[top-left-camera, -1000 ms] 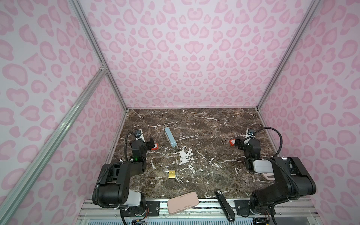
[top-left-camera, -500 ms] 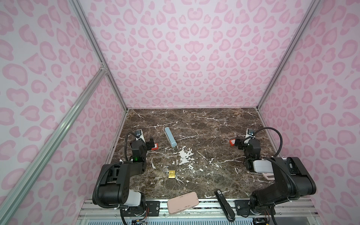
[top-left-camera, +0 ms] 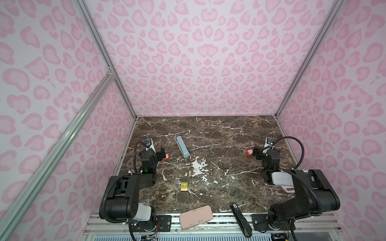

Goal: Lock with the key

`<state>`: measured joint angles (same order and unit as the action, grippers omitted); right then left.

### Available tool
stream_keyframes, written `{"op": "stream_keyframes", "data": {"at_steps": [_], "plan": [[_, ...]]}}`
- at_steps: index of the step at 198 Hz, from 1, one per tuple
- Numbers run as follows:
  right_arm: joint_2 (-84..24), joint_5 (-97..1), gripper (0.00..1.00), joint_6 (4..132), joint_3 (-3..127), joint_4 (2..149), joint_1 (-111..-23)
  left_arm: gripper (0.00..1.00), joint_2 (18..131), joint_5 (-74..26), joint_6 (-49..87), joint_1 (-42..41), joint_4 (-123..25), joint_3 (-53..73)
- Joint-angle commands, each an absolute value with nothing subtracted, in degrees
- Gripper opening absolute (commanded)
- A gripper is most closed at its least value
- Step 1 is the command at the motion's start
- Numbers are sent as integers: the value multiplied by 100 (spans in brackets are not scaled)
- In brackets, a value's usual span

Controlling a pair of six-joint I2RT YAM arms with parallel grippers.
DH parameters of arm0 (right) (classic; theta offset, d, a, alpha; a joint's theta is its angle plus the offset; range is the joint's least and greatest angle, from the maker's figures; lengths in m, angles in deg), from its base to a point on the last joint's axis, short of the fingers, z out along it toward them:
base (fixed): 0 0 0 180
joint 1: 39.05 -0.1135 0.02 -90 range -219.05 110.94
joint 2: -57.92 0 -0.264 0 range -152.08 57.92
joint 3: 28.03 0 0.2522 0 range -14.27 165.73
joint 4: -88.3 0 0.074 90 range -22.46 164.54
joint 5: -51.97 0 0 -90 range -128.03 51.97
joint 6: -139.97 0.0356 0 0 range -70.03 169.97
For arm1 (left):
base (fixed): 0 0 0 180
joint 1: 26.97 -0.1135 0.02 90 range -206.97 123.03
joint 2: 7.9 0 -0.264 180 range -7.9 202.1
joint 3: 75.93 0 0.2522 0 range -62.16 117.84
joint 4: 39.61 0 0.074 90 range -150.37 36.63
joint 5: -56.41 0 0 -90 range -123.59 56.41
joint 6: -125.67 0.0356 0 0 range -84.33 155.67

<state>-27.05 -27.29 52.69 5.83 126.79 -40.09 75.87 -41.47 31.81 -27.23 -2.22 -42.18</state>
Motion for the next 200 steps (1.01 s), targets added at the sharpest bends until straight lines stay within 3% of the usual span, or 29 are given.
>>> {"op": "stream_keyframes", "data": {"at_steps": [1,23,41,91,115,128,143,167,200], "plan": [[-2252,-2492,99,5446,771,11850,-4011,97,7581,-4116,3225,-2739,49,-4241],[-1579,-2955,100,5479,991,10738,-4052,98,7475,-4652,3157,-2627,-73,-4199],[-1033,-3408,100,5314,846,10577,-4241,98,6999,-5363,3030,-2522,-1190,-3762],[-316,-3796,100,4475,783,10123,-6090,98,5532,-4850,2362,-2504,-3887,-2854],[-648,-4319,99,4296,803,10285,-6960,98,5006,-4797,466,-2397,-5478,-2762],[-997,-4744,98,4214,868,10371,-7358,98,4759,-4162,38,-2216,-5625,-3011],[-1384,-5008,98,3956,1104,10153,-7844,98,4457,-4345,-616,-1838,-6214,-3138],[-2154,-5312,97,3725,1553,10029,-8430,98,3925,-4462,-1143,-1251,-6306,-3606],[-3108,-5781,93,3501,2230,9987,-8901,98,3718,-4236,-1136,-1210,-6872,-3616]]}}
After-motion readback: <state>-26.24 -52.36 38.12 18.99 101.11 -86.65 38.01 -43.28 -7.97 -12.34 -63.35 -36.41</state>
